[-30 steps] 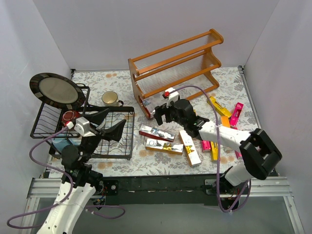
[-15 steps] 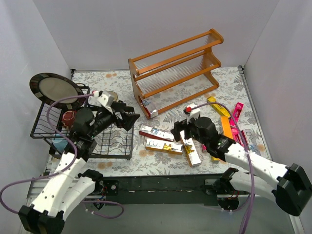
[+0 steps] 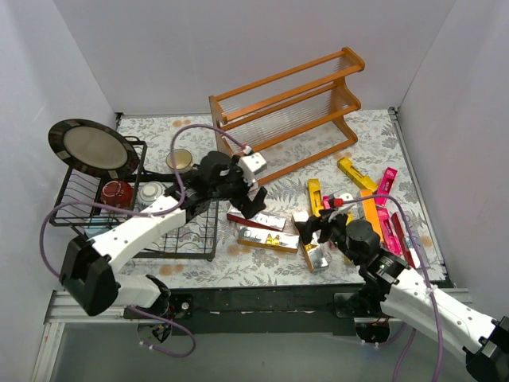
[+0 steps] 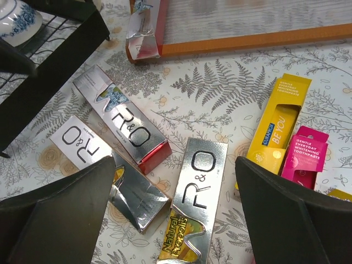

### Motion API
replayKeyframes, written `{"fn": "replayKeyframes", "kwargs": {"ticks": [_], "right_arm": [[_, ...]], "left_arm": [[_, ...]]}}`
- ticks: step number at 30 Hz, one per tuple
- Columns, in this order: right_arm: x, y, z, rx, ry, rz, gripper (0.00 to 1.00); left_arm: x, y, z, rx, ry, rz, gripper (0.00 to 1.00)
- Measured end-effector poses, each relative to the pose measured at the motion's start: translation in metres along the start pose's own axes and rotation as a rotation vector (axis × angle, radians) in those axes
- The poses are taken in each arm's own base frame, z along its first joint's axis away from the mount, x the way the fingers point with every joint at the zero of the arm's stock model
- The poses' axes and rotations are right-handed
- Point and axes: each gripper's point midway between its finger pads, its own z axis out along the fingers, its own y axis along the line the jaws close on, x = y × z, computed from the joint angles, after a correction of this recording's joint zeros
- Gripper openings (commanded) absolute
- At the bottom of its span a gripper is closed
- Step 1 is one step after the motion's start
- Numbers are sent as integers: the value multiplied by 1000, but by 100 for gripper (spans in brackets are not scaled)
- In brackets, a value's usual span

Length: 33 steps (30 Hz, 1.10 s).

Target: Place and organize the toothpastes onto the shelf

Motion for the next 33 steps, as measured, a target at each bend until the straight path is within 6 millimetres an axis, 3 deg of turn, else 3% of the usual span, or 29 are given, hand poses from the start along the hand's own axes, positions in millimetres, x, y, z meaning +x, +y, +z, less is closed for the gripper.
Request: {"fn": "replayKeyframes", "kwargs": {"ticks": [6, 12, 19, 33], "right_arm": [[-8, -5, -12, 7, -92, 15, 98], [-14, -11, -20, 26, -137, 25, 98], [-9, -18, -24, 56, -141, 26, 98], [-6, -21, -24, 68, -129, 20, 98]], "left_arm": [[43, -9, 50, 19, 188, 186, 98], [80, -12, 76, 63, 328, 353, 98], [94, -1, 98, 74, 425, 442, 98], [95, -4, 105, 99, 469, 476, 98]]}}
